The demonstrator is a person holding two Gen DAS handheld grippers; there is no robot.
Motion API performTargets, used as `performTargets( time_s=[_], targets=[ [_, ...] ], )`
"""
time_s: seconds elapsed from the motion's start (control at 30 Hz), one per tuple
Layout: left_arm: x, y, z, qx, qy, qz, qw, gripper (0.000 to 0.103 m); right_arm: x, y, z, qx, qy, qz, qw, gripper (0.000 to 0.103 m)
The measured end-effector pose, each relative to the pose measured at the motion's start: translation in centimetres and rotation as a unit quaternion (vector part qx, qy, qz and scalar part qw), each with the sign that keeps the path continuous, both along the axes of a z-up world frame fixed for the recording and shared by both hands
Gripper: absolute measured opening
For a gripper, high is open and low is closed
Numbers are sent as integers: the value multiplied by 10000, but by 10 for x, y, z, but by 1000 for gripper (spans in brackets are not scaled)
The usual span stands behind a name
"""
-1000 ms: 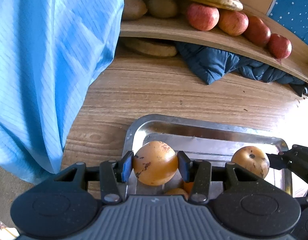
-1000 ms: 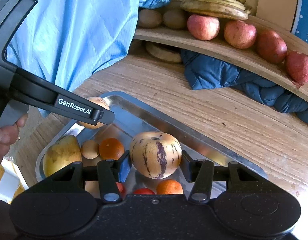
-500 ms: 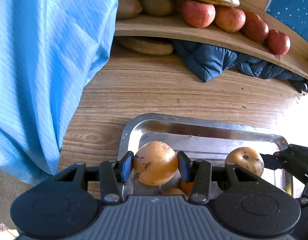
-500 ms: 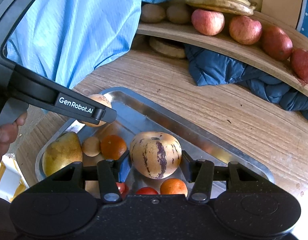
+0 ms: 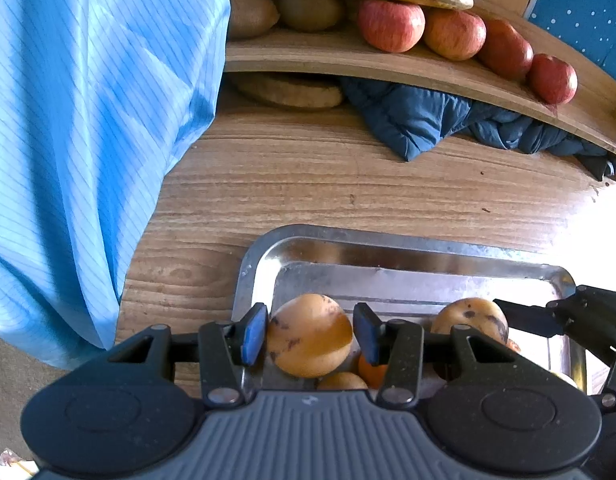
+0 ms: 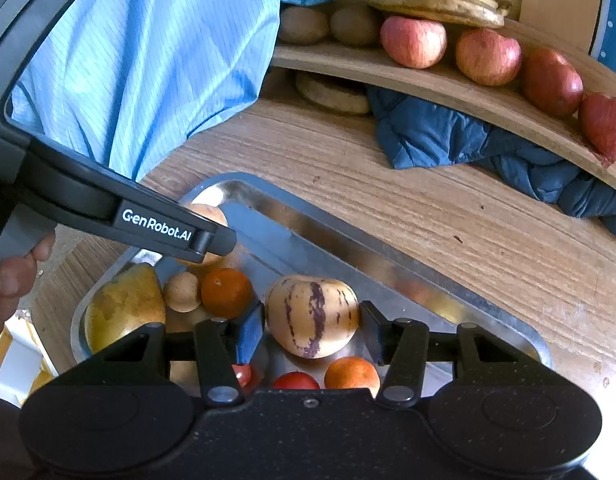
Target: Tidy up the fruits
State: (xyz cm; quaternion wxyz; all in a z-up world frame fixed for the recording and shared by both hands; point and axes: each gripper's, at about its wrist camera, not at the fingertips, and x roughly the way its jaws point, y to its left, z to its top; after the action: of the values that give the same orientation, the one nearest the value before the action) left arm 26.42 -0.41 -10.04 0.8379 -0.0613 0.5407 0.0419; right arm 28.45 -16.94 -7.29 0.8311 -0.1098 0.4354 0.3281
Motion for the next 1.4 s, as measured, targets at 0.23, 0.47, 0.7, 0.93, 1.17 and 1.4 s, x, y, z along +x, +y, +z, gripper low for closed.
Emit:
performTargets(
  time_s=[0.23, 0.47, 0.7, 0.93, 1.17, 1.4],
  targets=[
    [-2, -1, 5, 28, -66, 28, 10000, 54, -3, -3, 3, 28, -47, -24, 10000, 54],
    [-5, -3, 14, 104, -196, 92, 9997, 65, -7, -8, 8, 84, -127, -82, 9999, 58],
    [-11, -4, 30, 201, -422, 198, 9987, 82, -12, -18, 19, 195, -319, -217, 9991, 71],
    [-24, -6, 48, 201, -805, 369, 9959, 91, -20, -37, 33, 382, -542, -464, 9967, 82],
    [-41, -9, 57, 197, -999, 393, 9940, 100, -33, -56, 48, 605, -823, -755, 9919, 87],
    [-60, -12, 59, 161, -1112, 424, 9928, 102, -52, -72, 58, 663, -1075, -895, 9880, 96]
  ],
)
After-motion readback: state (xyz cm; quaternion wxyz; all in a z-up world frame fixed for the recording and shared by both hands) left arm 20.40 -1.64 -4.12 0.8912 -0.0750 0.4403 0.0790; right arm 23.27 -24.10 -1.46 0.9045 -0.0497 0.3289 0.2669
